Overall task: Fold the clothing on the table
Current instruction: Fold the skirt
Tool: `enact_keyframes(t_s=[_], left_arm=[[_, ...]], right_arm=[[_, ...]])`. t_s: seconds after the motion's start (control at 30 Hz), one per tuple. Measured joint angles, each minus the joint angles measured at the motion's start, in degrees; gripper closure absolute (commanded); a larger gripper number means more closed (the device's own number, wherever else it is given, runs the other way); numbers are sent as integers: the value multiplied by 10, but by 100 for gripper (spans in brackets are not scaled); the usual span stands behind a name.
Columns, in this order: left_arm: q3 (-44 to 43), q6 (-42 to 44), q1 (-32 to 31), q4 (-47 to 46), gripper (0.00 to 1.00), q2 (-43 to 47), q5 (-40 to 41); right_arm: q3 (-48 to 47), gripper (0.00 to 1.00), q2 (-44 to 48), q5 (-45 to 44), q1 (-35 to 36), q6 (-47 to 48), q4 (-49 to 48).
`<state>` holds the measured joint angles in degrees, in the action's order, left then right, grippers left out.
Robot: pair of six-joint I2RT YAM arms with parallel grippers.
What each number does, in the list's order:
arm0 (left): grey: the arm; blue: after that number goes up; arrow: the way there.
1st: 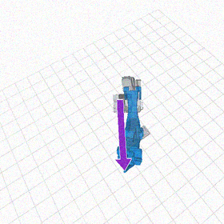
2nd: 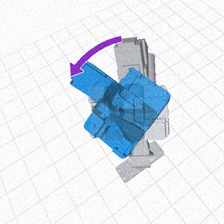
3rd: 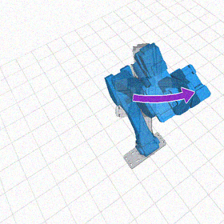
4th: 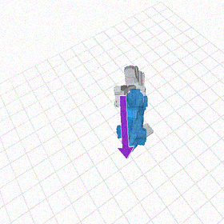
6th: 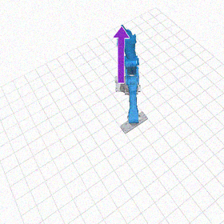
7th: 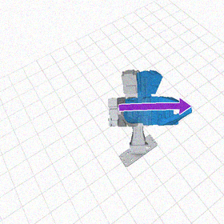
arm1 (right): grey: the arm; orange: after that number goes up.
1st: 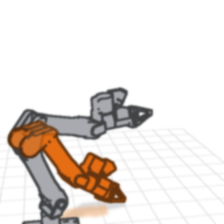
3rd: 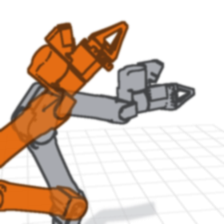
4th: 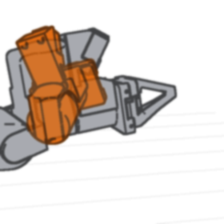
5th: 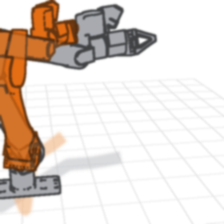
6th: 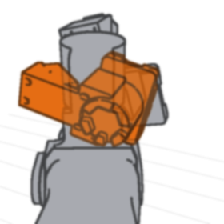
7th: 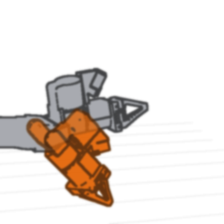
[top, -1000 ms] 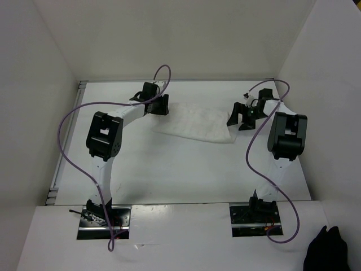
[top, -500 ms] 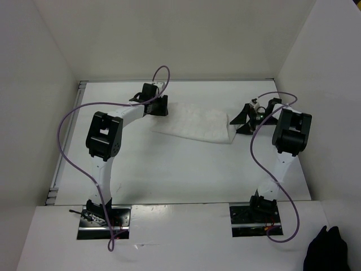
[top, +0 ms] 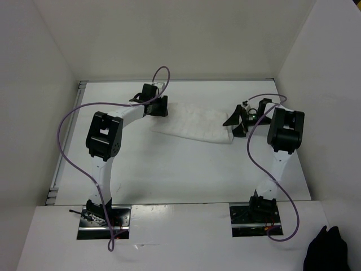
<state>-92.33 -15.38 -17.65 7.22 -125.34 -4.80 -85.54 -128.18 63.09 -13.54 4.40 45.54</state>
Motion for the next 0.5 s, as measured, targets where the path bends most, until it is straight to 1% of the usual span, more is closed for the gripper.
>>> enact_keyframes(t_s=[0.17,0.2,0.23,0.27,0.3,0.37,0.4,0.47,0.5], left_arm=[[0,0,0,0,35,0,0],[0,0,0,0,35,0,0],[0,0,0,0,35,0,1],[1,0,0,0,36,0,2],[3,0,0,0,36,1,6],[11,-1,0,1,39,3,17],[15,-2,0,2,39,4,26],[28,-13,2,0,39,9,41],[38,-20,3,-3,41,14,47]], right_arm=[[-14,2,1,-28,21,-13,5],[-16,9,3,-34,24,-16,5],[-16,19,6,-45,26,-18,4],[-15,50,8,-58,28,-19,2],[-14,68,10,-78,31,-14,-3],[-3,94,11,-131,35,-14,-29],[3,100,12,-142,35,-17,-33],[14,100,24,-162,36,-25,-38],[18,100,32,-176,37,-25,-40]])
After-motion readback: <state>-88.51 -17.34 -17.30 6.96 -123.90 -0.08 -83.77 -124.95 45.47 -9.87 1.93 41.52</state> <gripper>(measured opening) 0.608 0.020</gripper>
